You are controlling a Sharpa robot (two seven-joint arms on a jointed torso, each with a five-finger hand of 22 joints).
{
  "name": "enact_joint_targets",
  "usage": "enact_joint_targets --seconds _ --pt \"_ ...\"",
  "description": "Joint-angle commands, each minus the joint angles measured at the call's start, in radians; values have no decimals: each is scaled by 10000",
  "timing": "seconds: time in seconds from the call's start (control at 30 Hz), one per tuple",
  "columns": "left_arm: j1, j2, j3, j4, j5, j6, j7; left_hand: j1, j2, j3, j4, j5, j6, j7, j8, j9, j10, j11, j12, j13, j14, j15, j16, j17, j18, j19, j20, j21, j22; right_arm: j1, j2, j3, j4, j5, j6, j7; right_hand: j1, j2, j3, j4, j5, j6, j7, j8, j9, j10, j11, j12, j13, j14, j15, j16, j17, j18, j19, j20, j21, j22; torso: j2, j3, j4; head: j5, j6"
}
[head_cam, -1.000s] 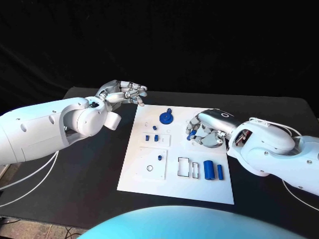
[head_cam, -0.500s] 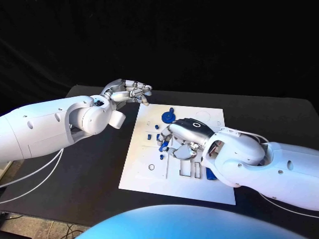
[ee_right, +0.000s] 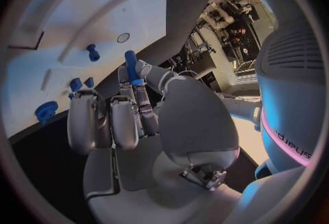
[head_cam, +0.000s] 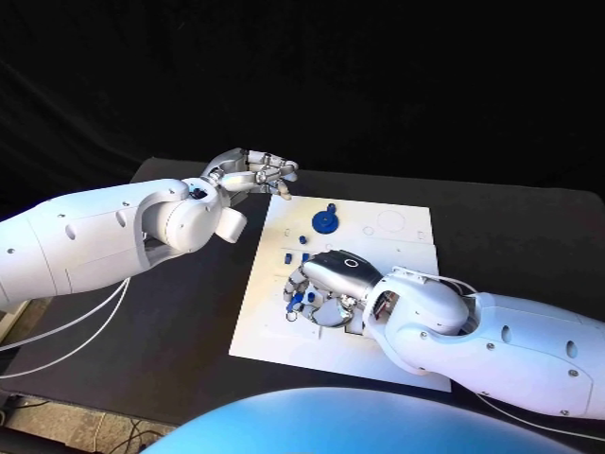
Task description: Assemble the parts on the task board
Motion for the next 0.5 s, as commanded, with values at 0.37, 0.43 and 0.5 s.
enact_joint_targets --seconds 0.37,0.43,0.5 --pt "5 31 8 25 -20 136 69 -46 71 -59 -14 -35 -71 29 -32 -11 -79 8 45 -7 37 46 -42 -5 117 68 21 -63 -9 -196 289 -38 -505 -501 364 214 134 65 5 -64 72 17 12 28 18 551 -484 19 18 285 -58 31 -6 -102 26 -26 -63 1344 32 -10 12 65 1" --pt "5 29 8 24 -20 137 67 -46 71 -59 -14 -35 -71 29 -32 -11 -79 8 45 -7 37 46 -42 -5 117 68 21 -63 -9 -202 300 -44 -543 -551 417 207 134 65 5 -64 72 17 12 28 18 551 -484 19 18 285 -58 31 -6 -102 26 -26 -63 1344 33 -16 15 66 1" --pt "5 24 8 24 -20 138 63 -46 71 -59 -14 -35 -71 29 -32 -11 -79 8 45 -7 37 46 -42 -5 117 68 21 -63 -9 -207 314 -49 -579 -596 474 198 134 65 5 -64 72 17 12 28 18 551 -484 19 18 285 -58 31 -6 -102 26 -26 -63 1344 39 -19 18 66 1"
